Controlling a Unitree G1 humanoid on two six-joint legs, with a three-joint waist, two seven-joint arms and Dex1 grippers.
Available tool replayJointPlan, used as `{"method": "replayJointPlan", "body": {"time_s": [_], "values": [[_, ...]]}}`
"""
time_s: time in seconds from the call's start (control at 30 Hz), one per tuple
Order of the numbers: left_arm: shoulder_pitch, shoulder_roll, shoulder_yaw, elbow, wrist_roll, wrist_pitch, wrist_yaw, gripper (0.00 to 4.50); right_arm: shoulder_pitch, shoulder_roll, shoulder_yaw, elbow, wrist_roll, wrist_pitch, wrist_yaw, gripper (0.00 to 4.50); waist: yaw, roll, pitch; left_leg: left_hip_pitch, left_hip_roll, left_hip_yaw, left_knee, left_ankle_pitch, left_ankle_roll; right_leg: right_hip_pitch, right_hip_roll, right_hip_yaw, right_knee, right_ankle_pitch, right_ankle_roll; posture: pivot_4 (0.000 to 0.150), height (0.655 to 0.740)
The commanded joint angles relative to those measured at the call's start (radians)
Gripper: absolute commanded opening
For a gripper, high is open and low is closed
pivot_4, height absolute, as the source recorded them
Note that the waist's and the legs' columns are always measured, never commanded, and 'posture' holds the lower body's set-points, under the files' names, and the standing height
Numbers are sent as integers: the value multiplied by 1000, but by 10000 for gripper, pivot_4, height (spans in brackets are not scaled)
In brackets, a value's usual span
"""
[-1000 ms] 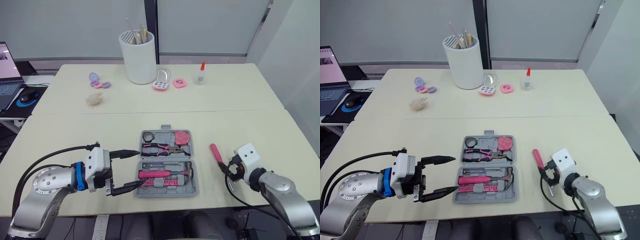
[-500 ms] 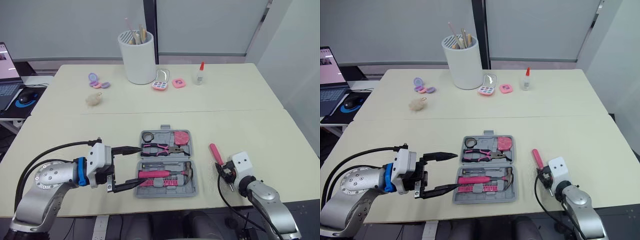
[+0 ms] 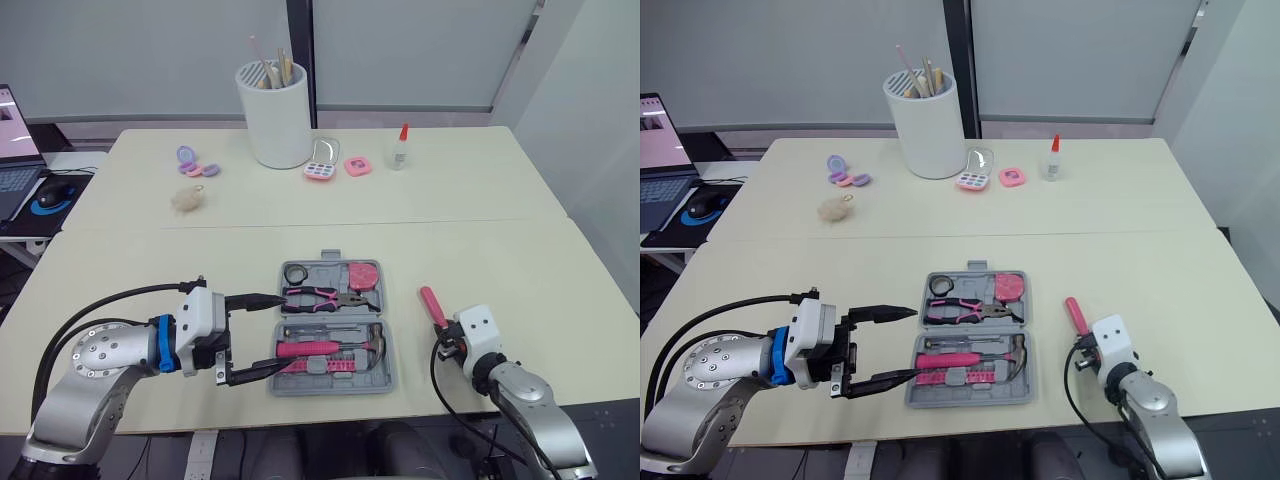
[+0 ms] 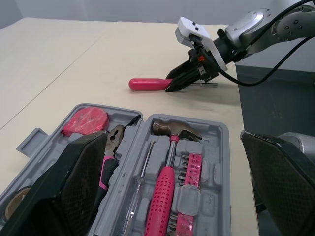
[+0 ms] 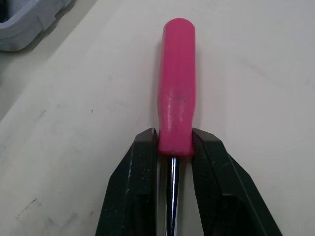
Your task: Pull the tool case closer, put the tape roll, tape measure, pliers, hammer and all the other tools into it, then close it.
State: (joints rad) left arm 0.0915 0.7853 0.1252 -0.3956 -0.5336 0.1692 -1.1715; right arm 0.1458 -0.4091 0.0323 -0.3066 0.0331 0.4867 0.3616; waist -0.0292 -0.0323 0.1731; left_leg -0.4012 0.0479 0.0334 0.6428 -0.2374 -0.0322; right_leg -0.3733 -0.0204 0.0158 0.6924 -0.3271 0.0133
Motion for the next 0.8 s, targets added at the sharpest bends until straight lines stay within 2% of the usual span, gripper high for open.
{"method": "replayJointPlan", "body": {"time_s": [0.03, 0.23, 0.4, 0.53, 0.8], "values": [[31, 34, 53, -8, -4, -16, -21, 45000, -40, -138, 31, -120, -39, -55, 121, 6958, -2, 0, 0, 0, 0, 0, 0, 0, 0, 0, 0, 0, 0, 0, 0, 1500, 7366], [129, 107, 131, 36, 25, -74, -109, 45000, -220, -478, 164, -268, -24, -50, 508, 6958, -2, 1, 1, 1, 2, -1, 0, 0, 0, 0, 1, -1, 0, 0, 0, 1500, 7366], [211, 148, 163, 95, 66, -175, -195, 45000, -410, -595, 298, -343, 30, 62, 751, 6958, 0, 0, 1, 1, 1, -1, 0, 0, 0, 1, 0, -1, -1, 0, 0, 1500, 7366], [247, 147, 169, 94, 72, -186, -204, 45000, -508, -529, 401, -367, 30, 170, 774, 6958, 3, -1, 1, 0, 0, -2, 0, 0, 0, 1, -2, -2, -2, 0, 0, 1500, 7366], [288, 154, 173, 42, 67, -155, -180, 45000, -627, -308, 650, -330, -47, 347, 695, 6958, 0, -2, 1, 0, 1, -2, 1, 0, 0, 0, -2, -2, 0, 0, -1, 1500, 7366]]}}
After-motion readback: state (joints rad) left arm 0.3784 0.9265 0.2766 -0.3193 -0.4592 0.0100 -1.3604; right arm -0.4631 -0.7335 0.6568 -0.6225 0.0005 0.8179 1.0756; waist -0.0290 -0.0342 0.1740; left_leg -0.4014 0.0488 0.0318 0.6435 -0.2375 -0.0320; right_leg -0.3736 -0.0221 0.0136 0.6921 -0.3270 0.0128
